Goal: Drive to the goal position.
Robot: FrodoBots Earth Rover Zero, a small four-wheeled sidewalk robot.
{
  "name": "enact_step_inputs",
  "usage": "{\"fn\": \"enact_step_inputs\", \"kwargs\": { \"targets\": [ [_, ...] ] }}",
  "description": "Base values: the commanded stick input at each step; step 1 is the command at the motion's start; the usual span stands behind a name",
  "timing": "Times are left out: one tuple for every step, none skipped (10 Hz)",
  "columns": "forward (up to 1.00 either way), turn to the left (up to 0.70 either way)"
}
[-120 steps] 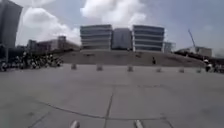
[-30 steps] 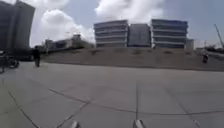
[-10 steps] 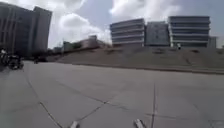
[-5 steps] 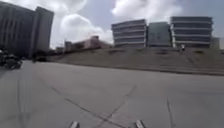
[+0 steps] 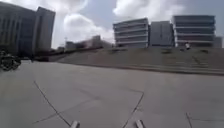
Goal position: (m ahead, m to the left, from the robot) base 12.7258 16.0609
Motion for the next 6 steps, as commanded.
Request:
{"fn": "enact_step_inputs", "kwargs": {
  "targets": [
    [0.85,0.00],
    [0.85,0.00],
    [0.85,0.00],
    [0.85,0.07],
    [0.85,0.27],
    [0.85,0.27]
  ]
}}
